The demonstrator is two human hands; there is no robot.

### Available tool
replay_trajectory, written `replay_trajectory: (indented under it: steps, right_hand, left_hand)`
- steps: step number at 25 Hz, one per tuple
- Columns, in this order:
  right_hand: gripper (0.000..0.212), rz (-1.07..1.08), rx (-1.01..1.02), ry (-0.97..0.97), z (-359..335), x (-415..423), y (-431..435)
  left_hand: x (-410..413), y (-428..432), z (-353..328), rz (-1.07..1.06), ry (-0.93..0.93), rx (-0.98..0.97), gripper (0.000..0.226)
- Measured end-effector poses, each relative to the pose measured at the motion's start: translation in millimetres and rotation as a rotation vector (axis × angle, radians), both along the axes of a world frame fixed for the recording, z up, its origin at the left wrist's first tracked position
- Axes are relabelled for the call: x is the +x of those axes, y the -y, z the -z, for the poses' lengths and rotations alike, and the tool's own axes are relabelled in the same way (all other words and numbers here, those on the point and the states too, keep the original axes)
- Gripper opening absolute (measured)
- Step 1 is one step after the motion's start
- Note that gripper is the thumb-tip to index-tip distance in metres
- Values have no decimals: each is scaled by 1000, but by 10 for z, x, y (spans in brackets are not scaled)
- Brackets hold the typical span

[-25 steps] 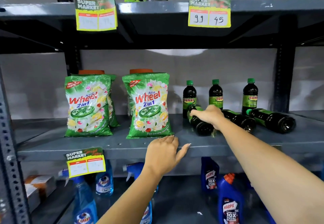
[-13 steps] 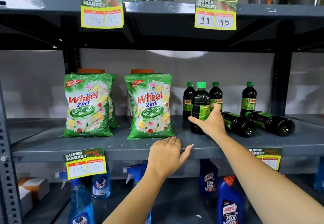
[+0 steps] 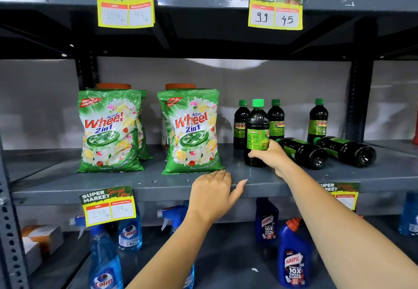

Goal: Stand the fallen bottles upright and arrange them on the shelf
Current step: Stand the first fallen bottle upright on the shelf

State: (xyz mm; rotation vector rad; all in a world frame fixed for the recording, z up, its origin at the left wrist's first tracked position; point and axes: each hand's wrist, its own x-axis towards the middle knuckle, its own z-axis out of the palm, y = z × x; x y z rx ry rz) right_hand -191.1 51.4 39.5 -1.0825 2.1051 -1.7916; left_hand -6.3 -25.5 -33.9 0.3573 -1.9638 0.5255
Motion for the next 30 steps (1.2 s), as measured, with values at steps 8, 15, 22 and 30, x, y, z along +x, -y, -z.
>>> replay_trajectory:
  steps: [8, 15, 22, 30]
  right_hand:
    - [78, 42, 36, -37, 14, 52, 5]
    - [71, -10, 45, -46, 23, 31, -4]
    - [101, 103, 166, -111, 17, 36, 23]
    - [88, 34, -71, -45, -159, 108, -4]
  left_hand:
    - [1, -22, -12, -12, -16, -7, 55]
    - [-13, -3, 9, -12, -25, -4, 53]
    - [19, -48, -24, -16, -15, 8, 50]
    - [6, -40, -27, -16, -8, 32, 55]
